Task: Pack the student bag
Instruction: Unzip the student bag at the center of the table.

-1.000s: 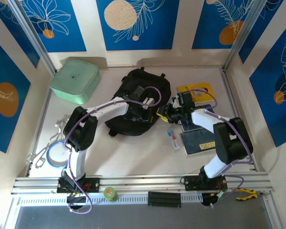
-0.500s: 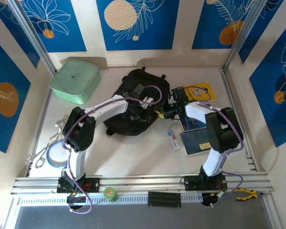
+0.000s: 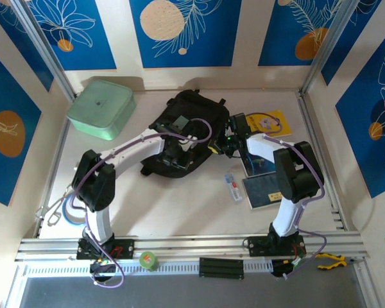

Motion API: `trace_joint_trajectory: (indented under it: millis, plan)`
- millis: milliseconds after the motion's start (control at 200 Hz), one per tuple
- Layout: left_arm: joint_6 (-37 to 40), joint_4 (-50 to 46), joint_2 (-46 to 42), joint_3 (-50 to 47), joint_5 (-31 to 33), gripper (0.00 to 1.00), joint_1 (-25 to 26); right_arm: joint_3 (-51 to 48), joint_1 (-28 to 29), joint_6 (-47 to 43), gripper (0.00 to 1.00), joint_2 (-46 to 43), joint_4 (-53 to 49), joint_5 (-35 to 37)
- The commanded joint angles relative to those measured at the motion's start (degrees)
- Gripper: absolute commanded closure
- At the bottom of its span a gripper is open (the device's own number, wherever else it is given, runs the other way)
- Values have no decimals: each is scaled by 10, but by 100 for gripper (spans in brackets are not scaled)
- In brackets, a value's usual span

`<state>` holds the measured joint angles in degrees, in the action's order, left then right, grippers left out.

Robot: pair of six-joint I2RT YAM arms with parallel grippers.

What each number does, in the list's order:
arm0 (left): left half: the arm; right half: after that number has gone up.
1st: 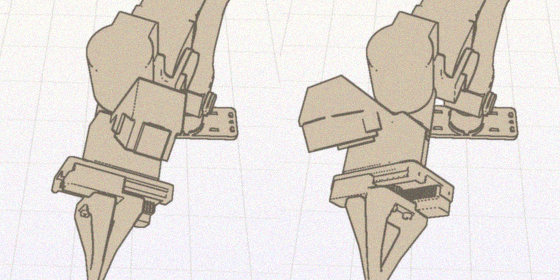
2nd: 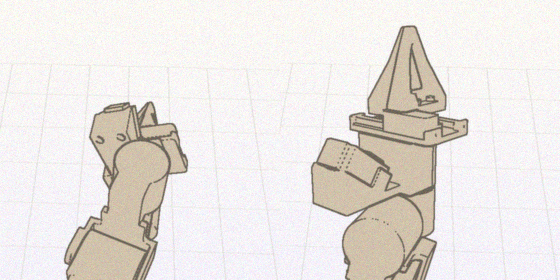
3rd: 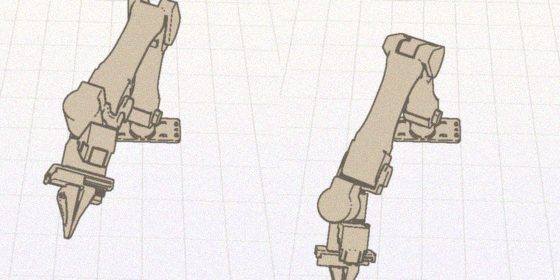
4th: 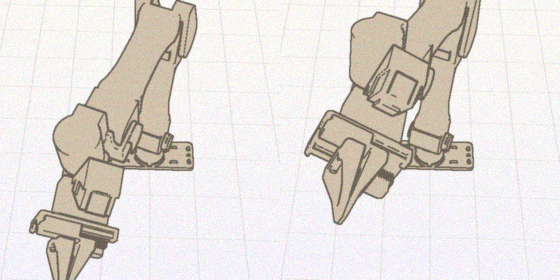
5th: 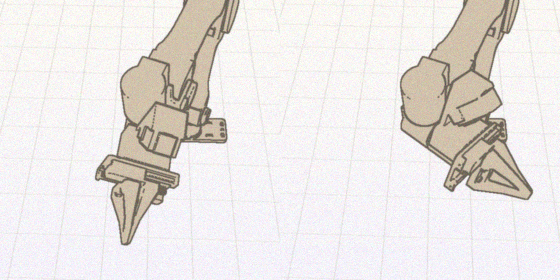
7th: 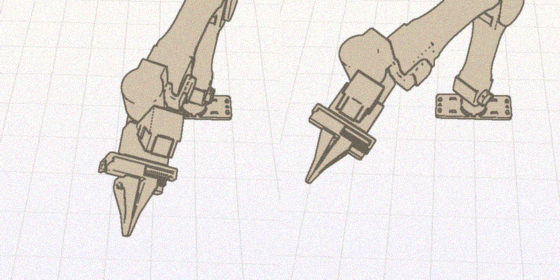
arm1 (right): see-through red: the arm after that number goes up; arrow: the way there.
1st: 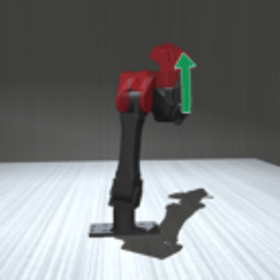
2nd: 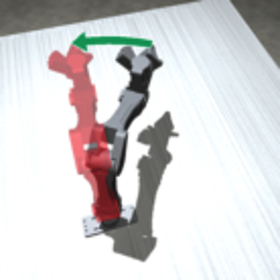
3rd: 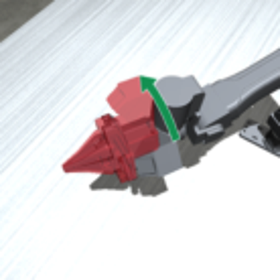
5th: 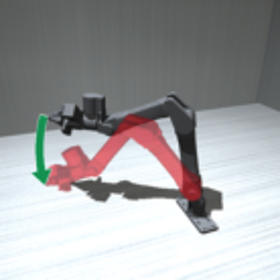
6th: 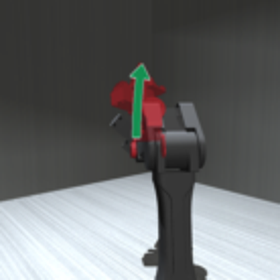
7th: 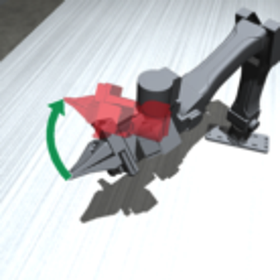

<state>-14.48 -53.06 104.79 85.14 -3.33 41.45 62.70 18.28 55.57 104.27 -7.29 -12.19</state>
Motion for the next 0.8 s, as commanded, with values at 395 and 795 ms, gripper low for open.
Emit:
trace_joint_trajectory:
  millis: [395,795]
  plan:
    - [45,21,-49,-27,57,100,0,90,-49,-87,76,23,-11,-24]
    - [65,121,27,82,-92,100,63,-26,-109,-20,35,-168,-153,-17]
